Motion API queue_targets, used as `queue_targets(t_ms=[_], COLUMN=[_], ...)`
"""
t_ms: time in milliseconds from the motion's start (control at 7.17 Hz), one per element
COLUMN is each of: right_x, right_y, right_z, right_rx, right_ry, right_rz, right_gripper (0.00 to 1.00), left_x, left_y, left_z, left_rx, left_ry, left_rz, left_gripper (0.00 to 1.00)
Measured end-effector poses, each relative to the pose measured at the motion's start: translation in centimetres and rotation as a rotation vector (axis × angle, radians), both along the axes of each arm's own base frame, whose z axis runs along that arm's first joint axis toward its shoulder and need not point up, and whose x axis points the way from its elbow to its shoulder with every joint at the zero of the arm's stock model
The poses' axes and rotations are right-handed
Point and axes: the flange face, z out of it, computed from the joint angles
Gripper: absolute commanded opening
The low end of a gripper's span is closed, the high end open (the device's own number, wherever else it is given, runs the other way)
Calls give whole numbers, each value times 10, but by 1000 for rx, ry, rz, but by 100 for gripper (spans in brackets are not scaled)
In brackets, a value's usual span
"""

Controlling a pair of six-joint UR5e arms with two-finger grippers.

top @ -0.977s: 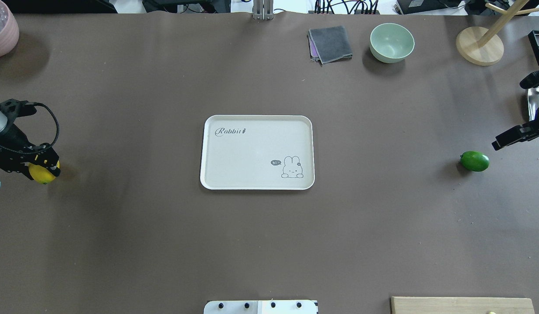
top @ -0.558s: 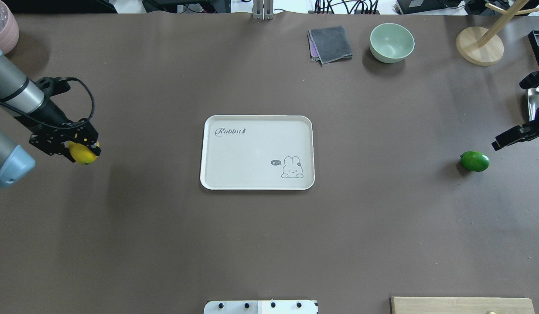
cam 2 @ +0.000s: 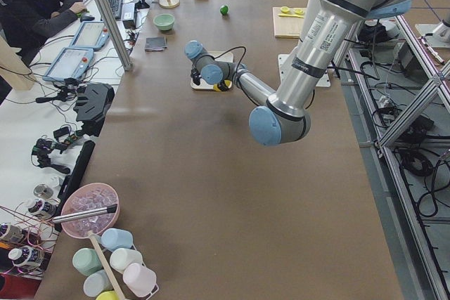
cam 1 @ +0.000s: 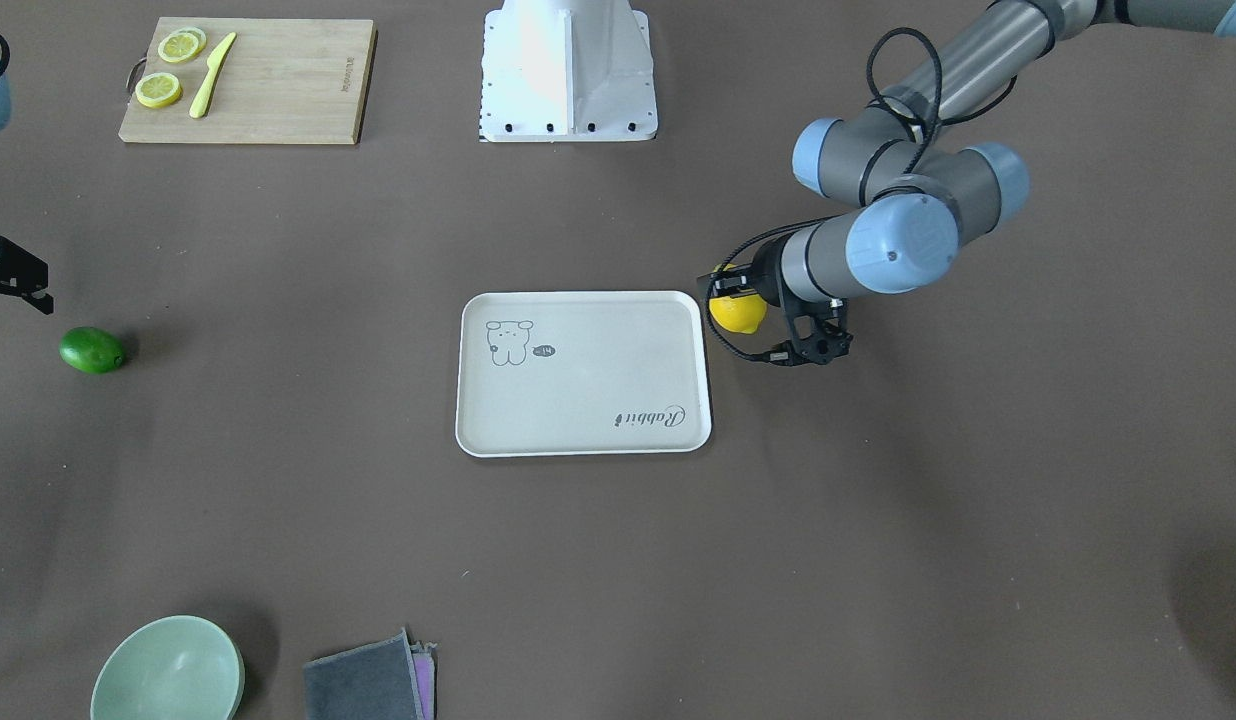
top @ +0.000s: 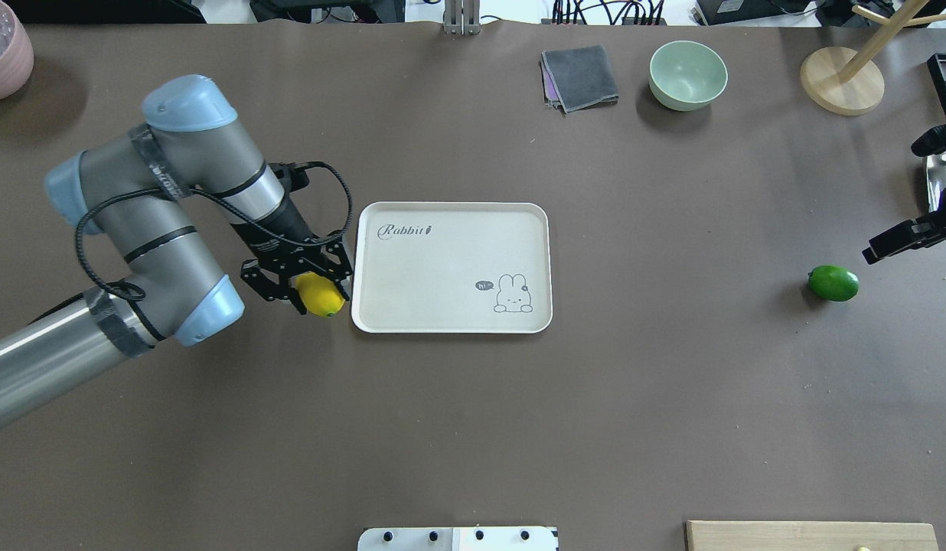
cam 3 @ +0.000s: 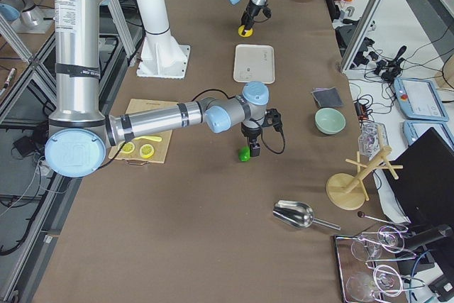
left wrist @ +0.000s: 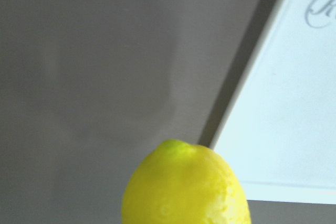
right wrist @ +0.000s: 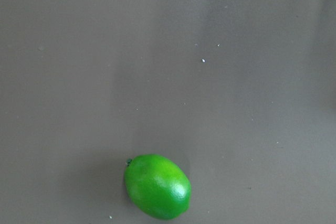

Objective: Place all lemons on tray

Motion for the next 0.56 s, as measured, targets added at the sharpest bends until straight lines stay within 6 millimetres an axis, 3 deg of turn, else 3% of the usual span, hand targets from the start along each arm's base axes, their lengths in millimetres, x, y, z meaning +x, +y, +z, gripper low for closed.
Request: queue_targets(t_ms=[140, 279, 558], right_x=[-1, -2, -15], right_y=[-1, -4, -23], right_z=[1, 2, 17], right_rx=[-2, -10, -48], right_ry=[0, 1, -8], right_rz=[-1, -2, -16], right_gripper=[100, 100, 100], left_x=[17, 29, 47], left_y=[-2, 0, 10], left_z=[-18, -25, -25], left_rx=[-6, 0, 37], left_ry=[11, 31, 58], left_rz=[-1, -2, -7], left_gripper=[53, 98, 98])
